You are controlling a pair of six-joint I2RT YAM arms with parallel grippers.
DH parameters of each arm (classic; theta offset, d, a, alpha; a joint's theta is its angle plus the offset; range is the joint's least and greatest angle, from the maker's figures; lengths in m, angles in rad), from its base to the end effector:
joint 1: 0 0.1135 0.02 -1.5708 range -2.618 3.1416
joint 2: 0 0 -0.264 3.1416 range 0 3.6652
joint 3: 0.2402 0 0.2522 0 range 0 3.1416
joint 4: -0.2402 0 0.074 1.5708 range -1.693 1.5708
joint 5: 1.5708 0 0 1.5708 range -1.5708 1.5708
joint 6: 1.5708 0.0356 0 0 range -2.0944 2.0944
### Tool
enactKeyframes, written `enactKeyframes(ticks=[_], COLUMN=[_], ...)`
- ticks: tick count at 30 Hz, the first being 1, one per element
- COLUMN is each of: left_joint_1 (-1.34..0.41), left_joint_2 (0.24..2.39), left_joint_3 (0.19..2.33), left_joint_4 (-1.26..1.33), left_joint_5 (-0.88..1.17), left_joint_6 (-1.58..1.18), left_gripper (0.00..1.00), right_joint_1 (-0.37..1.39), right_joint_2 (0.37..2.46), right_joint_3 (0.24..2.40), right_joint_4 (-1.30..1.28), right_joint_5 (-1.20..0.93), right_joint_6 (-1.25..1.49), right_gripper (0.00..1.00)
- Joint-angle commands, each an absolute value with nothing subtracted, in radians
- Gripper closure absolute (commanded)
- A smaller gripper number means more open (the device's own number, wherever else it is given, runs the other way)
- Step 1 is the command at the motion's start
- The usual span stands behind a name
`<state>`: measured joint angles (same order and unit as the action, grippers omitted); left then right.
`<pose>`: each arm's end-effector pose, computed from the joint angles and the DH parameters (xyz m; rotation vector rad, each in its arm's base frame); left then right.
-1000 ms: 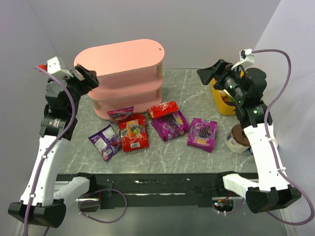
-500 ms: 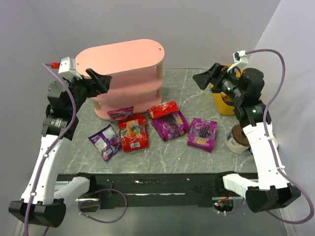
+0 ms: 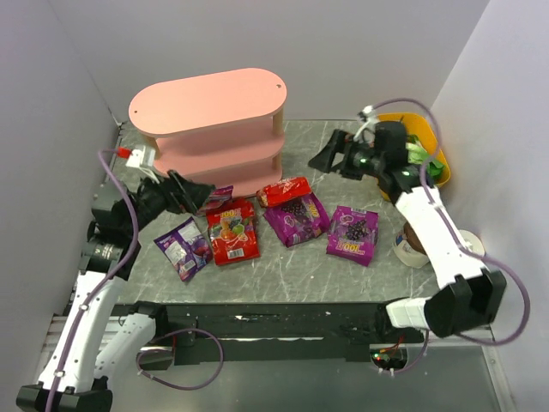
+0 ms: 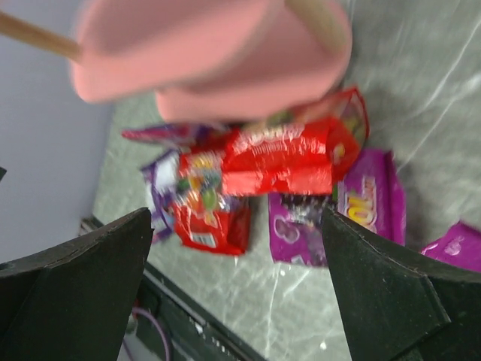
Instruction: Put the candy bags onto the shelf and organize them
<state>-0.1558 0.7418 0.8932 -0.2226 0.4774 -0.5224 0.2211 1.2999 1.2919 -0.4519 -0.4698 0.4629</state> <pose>0.1593 -0.0416 0.3806 0.0678 1.7122 -0.9012 0.2790 0.0792 0.3790 -0.0556 2.0962 0.8994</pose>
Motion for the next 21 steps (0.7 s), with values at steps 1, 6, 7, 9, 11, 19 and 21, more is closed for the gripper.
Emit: enactKeyframes(ticks=[1, 6, 7, 9, 11, 19, 21], left_joint_1=[-0.198, -0.21, -0.21, -0.21, -0.21, -0.215, -0.216], left_joint_2=[0.698, 0.68, 0.684, 0.704, 0.728, 0.815, 0.815], left_joint_3=[0.815, 0.72, 0.709, 0.689, 0.675, 0.666, 0.663], left_joint_4=[-0.313, -0.364, -0.364, -0.353, -0.312, -0.215, -0.206], left_joint_5=[0.467, 0.33, 0.312, 0.273, 0.259, 0.354, 0.359], left_joint_6=[-0.549, -0.632, -0.652, -0.699, -0.718, -0.715, -0.707], left_gripper=[0.04, 0.04, 0.04, 0.04, 0.04, 0.04, 0.04], right_joint_1=[0.316, 0.354, 0.362, 0.367, 0.373, 0.373, 0.373], right_joint_2=[1.405, 1.52, 1.529, 1.554, 1.571, 1.641, 1.678], right_joint_3=[1.351, 1.342, 1.342, 1.344, 1.359, 1.416, 1.442], right_joint_4=[-0.575, -0.58, -0.574, -0.563, -0.561, -0.568, -0.558], right_joint_5=[-0.368, -0.36, -0.36, -0.353, -0.342, -0.223, -0.21], right_joint_6=[0.442, 0.483, 0.489, 0.514, 0.525, 0.595, 0.613], right_gripper=[0.0, 0.0, 0.01, 0.01, 0.01, 0.0, 0.0])
